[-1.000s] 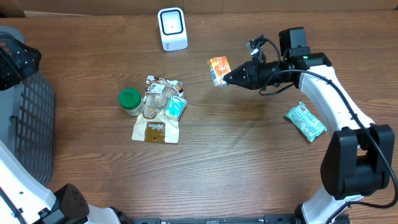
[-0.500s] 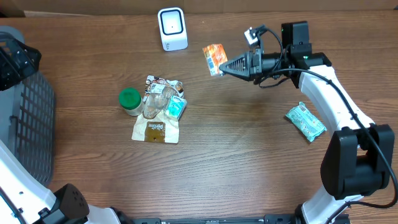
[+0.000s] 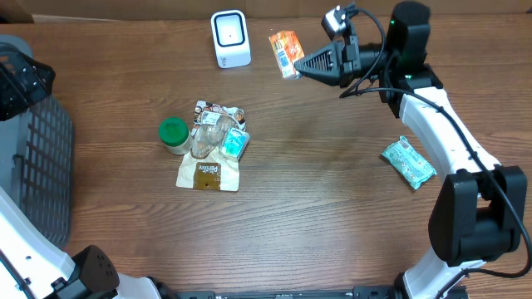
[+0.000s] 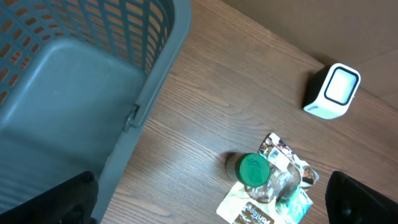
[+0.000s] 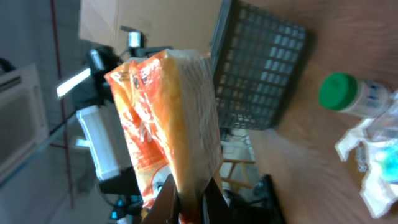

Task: Scan the item barcode
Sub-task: 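Lift the orange box and carry it toward the scanner, then hold the orange box in front of the scanner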

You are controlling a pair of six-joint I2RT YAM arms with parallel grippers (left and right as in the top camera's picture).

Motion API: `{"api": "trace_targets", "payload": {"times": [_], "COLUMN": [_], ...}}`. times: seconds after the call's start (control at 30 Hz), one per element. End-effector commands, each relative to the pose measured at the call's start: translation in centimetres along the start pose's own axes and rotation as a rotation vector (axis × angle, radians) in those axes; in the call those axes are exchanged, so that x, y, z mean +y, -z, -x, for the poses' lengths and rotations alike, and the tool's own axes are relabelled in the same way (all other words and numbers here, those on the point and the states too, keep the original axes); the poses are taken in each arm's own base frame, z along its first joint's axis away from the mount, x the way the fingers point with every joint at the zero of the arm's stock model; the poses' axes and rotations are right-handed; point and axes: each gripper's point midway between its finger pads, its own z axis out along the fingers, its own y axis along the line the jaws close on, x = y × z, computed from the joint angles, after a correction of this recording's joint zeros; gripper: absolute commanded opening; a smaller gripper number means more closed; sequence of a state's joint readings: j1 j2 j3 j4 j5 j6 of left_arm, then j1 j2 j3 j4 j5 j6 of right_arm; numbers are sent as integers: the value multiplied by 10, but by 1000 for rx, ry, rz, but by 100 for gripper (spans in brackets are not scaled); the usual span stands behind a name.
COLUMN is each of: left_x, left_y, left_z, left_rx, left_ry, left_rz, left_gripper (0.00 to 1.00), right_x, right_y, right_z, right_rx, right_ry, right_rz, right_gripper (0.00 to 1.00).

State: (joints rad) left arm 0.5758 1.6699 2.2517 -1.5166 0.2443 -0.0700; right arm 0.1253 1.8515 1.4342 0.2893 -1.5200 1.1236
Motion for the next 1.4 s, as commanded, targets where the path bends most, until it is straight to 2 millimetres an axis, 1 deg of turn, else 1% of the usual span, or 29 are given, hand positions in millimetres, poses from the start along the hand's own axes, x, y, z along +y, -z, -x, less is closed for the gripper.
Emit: {"api": "trace_targets", "payload": {"times": [0.0,0.13,0.2,0.3,0.33,0.4,0.53,0.6,0.67,0.73,0.8,0.87,0.97,1.0,1.03,1.07,1.17,1.23,1.27,1.33,1.37], "left_x": [-3,-3,-3,-3,-3,-3,-3,-3,-3,-3,-3,-3,-3,-3,-3,-3,-3,-3,-3,-3,-3], "left_y": [7,7,7,7,7,7,7,7,7,7,7,7,7,7,7,7,7,7,7,7,7], "left_z": [3,3,3,3,3,3,3,3,3,3,3,3,3,3,3,3,3,3,3,3,3], "left_rx": [-24,-24,-24,-24,-24,-24,-24,-24,-24,-24,-24,-24,-24,-24,-24,-24,-24,-24,-24,-24,-24], "left_ry": [-27,-27,-28,-27,-27,-27,-27,-27,-27,-28,-28,-27,-27,-27,-28,-28,-27,-28,-27,-28,-27], "left_rz": [-8,-8,-8,-8,-8,-8,-8,-8,-8,-8,-8,-8,-8,-8,-8,-8,-8,-8,-8,-8,-8], "left_gripper": [100,100,100,100,100,100,100,100,100,100,100,100,99,100,99,100,99,100,100,99,100], "right_x": [21,42,48,50,49,44,24,9,-9,-32,-58,-82,-104,-106,-104,-90,-63,-44,-34,-24,-23], "right_y": [-1,-1,-1,-1,-1,-2,-10,-14,-15,-14,-10,-4,10,15,20,25,26,21,15,-1,-8], "right_z": [-4,-1,0,-1,-1,-1,-5,-3,3,8,12,10,11,13,18,29,54,73,81,95,99], "right_rx": [51,39,31,31,31,34,44,25,-33,-103,-171,-214,-256,-266,-278,-305,-367,-428,-453,-504,-515], "right_ry": [-217,-164,-133,-82,-39,-21,-13,-18,-27,-48,-75,-104,-119,-107,-76,-2,176,334,426,596,656], "right_rz": [10,9,11,12,12,13,18,13,-18,-83,-181,-295,-511,-598,-710,-853,-1062,-1202,-1264,-1388,-1438], "right_gripper": [4,4,4,4,4,4,4,4,4,4,4,4,4,4,4,4,4,4,4,4,4]}}
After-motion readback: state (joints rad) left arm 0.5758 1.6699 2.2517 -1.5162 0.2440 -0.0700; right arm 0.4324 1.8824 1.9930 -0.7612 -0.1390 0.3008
